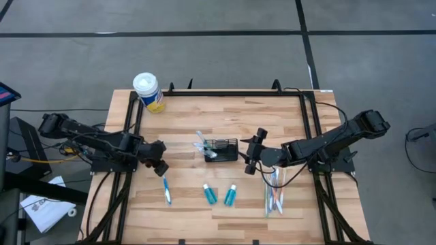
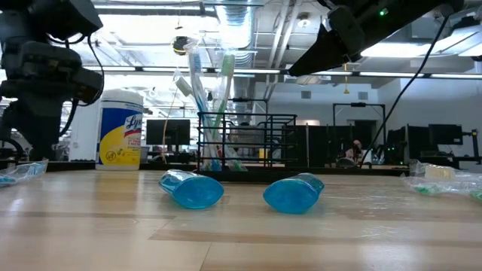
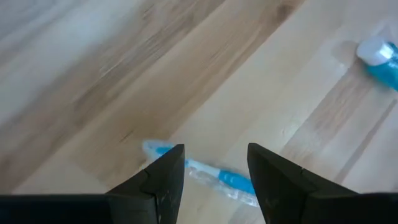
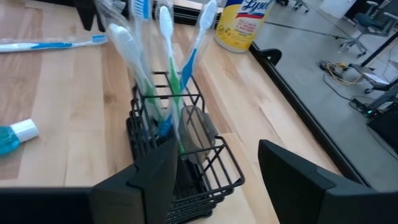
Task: Pick & Place toothbrushing station
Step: Put the blue toothbrush into the mesh
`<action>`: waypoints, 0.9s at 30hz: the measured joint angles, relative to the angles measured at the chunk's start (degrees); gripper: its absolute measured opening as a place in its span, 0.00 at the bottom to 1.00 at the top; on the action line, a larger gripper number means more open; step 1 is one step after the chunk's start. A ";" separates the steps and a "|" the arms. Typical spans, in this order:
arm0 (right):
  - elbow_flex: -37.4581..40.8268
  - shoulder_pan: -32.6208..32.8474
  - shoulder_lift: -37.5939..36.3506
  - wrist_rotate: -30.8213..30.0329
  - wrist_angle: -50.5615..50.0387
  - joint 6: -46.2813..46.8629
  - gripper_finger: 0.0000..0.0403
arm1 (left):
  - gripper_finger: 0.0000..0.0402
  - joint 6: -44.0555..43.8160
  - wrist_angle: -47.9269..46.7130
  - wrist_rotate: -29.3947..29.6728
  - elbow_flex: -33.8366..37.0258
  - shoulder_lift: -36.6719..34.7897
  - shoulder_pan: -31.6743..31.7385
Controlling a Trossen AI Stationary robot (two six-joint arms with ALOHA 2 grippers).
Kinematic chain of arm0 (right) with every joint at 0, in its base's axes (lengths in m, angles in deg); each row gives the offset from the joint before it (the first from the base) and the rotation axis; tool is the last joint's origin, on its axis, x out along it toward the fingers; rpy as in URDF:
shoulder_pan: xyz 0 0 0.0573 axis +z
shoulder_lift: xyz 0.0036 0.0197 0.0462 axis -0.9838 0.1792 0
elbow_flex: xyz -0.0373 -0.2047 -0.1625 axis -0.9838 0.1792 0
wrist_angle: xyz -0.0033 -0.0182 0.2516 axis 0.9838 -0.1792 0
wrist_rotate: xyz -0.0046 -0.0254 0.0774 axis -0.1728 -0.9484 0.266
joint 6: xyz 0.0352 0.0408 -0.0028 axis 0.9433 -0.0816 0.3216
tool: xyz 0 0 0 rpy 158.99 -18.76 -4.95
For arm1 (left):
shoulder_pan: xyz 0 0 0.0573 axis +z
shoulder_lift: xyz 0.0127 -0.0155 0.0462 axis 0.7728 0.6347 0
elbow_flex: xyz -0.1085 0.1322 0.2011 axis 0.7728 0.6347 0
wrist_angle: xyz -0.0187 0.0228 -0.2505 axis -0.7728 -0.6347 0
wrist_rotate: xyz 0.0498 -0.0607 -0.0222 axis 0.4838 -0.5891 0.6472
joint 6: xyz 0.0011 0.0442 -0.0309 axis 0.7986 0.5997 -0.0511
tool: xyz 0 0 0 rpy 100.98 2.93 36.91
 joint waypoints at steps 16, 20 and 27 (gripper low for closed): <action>0.00 -1.14 0.00 2.03 -0.31 0.02 0.53 | 0.42 -4.91 -6.25 -0.06 0.04 -0.03 -0.02; 0.00 -1.14 0.00 2.03 -0.35 0.04 0.53 | 0.42 -5.31 -3.94 -0.02 0.04 1.23 -0.02; 0.00 -1.14 0.00 3.31 -0.98 0.65 0.53 | 0.42 -5.07 -3.21 -0.06 0.04 9.02 -0.02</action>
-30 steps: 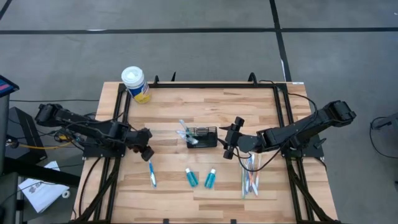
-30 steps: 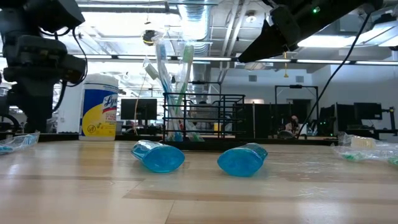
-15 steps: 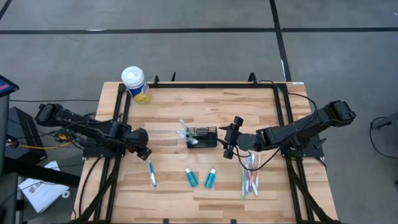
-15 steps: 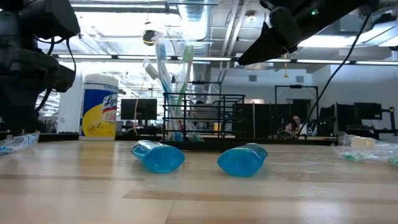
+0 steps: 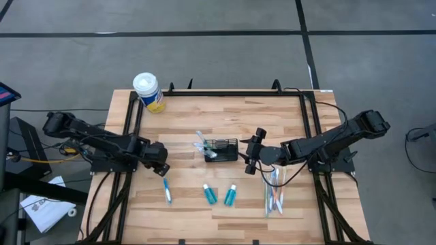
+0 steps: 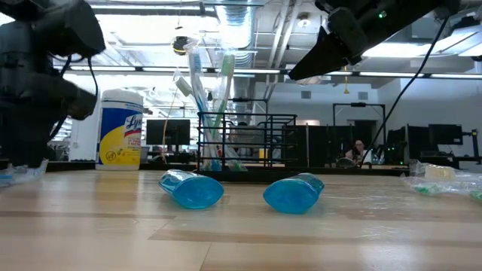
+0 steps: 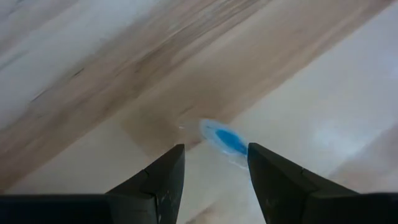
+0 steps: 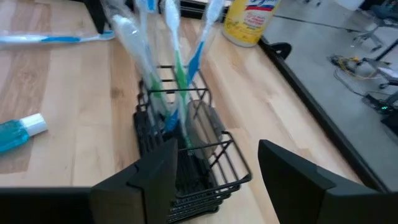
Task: Pick & Place toothbrushing station
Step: Put the blue toothbrush into the mesh
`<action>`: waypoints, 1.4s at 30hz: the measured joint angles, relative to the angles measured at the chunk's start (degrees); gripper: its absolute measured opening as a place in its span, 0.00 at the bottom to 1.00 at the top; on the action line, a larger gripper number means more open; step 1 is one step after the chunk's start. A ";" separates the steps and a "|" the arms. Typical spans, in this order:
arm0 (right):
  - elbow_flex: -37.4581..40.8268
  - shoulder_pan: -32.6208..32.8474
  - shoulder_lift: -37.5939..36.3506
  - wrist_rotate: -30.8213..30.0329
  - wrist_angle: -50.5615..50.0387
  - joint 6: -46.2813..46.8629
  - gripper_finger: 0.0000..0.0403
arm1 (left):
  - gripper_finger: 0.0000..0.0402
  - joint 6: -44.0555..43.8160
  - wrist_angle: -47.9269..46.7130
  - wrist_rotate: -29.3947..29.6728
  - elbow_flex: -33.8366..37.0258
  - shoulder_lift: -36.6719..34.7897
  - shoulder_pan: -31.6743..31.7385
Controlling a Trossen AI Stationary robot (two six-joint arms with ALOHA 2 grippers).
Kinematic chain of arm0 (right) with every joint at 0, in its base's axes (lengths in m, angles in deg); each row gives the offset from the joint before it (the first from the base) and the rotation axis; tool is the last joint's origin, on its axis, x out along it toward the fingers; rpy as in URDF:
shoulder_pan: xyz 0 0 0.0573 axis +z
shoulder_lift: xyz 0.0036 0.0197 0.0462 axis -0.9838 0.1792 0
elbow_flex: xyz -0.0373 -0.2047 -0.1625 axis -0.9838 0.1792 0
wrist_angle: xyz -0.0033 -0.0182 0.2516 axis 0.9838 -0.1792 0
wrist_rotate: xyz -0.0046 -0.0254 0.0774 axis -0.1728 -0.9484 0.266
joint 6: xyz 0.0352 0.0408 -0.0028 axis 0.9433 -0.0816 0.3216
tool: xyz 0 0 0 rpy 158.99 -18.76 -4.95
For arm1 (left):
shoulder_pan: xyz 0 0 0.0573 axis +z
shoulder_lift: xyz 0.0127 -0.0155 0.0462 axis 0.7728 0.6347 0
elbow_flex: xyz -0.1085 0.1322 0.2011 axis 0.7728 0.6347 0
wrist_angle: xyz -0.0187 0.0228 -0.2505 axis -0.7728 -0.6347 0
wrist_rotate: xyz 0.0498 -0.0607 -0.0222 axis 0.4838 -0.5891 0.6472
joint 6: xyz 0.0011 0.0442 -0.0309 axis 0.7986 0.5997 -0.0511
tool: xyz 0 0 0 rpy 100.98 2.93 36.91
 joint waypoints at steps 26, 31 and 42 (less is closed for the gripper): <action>0.00 0.00 0.02 0.63 -0.14 -0.03 0.53 | 0.01 12.51 14.57 4.62 0.02 4.87 -0.35; 0.00 0.00 0.02 0.55 0.21 -0.23 0.53 | 0.00 17.43 22.24 6.55 0.02 4.32 0.38; 0.00 -0.76 0.02 1.67 2.83 -1.28 0.53 | 0.00 31.95 37.01 16.49 0.02 -3.36 0.23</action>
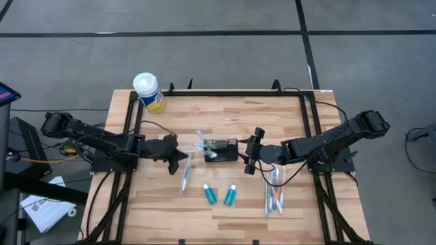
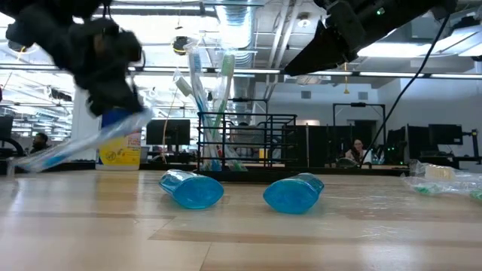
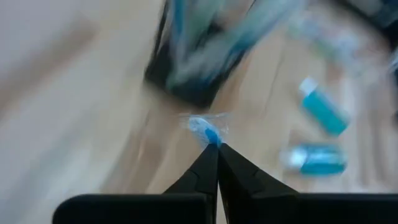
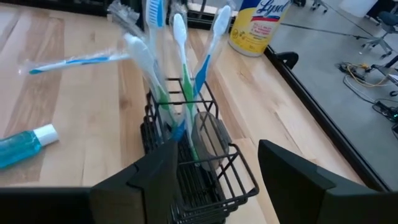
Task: Pick & Place toothbrushing station
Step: Put the blue toothbrush into the mesh
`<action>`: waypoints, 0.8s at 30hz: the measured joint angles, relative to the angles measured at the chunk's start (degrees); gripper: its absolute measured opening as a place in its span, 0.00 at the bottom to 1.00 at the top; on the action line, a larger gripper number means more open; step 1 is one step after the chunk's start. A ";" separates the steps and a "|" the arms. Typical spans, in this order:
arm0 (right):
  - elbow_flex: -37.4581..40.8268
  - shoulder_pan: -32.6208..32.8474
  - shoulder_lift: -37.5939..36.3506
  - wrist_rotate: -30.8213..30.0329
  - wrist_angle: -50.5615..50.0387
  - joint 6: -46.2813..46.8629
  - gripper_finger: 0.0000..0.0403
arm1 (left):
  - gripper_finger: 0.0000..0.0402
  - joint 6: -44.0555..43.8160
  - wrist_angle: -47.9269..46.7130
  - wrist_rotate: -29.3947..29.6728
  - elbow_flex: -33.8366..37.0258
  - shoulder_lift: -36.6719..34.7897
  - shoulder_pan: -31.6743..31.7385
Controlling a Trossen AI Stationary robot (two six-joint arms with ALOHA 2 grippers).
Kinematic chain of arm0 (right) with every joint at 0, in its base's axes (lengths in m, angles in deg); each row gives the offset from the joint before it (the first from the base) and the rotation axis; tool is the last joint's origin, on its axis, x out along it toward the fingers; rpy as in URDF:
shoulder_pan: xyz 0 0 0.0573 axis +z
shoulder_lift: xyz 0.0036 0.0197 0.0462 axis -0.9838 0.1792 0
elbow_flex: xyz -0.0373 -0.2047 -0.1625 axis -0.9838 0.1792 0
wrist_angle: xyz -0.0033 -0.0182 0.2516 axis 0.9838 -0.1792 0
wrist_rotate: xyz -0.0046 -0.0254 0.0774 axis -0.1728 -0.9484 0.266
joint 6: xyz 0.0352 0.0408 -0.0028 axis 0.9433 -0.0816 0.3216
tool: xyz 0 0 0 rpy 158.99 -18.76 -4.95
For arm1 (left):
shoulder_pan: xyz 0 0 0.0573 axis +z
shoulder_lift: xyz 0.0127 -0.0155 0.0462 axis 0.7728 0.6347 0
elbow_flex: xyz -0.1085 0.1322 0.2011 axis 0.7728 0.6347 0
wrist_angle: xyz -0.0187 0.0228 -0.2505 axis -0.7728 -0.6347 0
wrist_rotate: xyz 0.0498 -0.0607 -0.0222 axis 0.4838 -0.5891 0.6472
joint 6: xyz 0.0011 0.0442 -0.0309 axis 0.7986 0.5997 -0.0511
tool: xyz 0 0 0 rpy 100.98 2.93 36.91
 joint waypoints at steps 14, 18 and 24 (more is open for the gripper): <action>0.00 -0.31 0.00 1.95 0.20 0.17 0.53 | 0.00 29.65 17.88 8.04 -0.01 -11.42 -0.47; 0.00 -0.33 0.00 1.97 0.20 0.17 0.53 | 0.00 36.07 23.50 8.23 -0.02 -13.15 0.07; 0.00 -0.31 0.00 2.13 0.22 0.17 0.53 | 0.00 43.56 27.49 8.25 -0.68 -14.59 3.24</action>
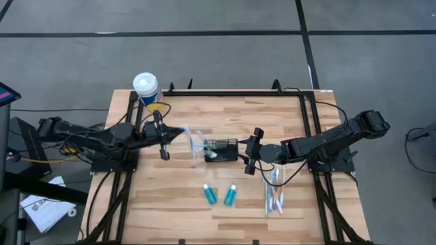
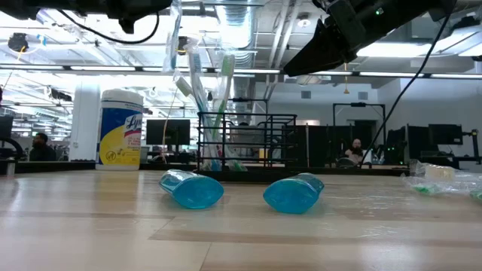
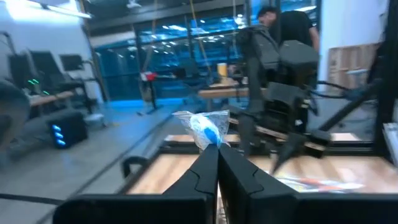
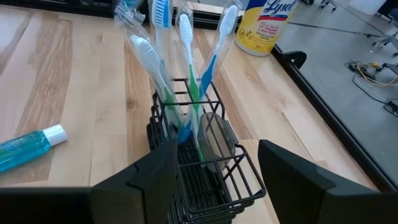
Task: Pick & Place toothbrushing station
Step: Put the blue toothbrush into the mesh
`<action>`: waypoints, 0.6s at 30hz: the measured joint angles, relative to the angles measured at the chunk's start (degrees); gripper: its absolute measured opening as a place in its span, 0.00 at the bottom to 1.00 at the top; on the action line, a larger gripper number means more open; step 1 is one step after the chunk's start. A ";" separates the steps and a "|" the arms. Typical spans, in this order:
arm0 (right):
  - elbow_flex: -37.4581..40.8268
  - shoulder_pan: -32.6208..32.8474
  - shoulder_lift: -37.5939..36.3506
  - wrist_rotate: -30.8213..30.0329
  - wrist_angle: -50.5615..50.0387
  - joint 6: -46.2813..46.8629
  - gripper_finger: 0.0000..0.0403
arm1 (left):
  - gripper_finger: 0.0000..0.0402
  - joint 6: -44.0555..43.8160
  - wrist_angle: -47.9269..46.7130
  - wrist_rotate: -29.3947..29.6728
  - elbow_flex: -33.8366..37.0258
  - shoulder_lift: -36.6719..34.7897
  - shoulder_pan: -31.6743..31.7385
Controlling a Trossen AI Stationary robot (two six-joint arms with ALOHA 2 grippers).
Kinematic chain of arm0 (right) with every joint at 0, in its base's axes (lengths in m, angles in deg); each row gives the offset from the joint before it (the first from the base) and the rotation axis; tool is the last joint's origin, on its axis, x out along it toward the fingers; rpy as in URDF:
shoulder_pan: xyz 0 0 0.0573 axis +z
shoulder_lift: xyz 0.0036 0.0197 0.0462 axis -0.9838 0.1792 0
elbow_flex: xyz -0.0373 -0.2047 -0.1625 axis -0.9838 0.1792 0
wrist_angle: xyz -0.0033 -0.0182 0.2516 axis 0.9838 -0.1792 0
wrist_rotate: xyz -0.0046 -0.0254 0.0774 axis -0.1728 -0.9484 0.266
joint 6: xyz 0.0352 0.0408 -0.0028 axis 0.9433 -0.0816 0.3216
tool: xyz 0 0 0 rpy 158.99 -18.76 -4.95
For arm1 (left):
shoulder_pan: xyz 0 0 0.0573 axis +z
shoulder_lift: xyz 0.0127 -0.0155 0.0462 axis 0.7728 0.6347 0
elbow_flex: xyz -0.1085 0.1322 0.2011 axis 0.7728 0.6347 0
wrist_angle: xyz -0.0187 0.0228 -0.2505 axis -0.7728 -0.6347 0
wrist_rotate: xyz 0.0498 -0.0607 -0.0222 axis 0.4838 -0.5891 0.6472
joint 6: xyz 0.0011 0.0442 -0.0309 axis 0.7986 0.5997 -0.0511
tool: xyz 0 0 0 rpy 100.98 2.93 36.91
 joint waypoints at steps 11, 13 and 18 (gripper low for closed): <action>0.00 -0.06 0.00 0.21 -0.02 -0.02 0.53 | 0.00 7.83 3.10 -1.03 -2.98 0.66 4.50; 0.00 -0.34 0.00 0.70 -0.02 -0.02 0.53 | 0.00 7.88 3.29 -3.56 -3.75 0.75 5.52; 0.00 -0.85 0.00 0.92 -0.02 0.00 0.53 | 0.00 8.72 3.51 -5.60 -4.99 1.70 7.55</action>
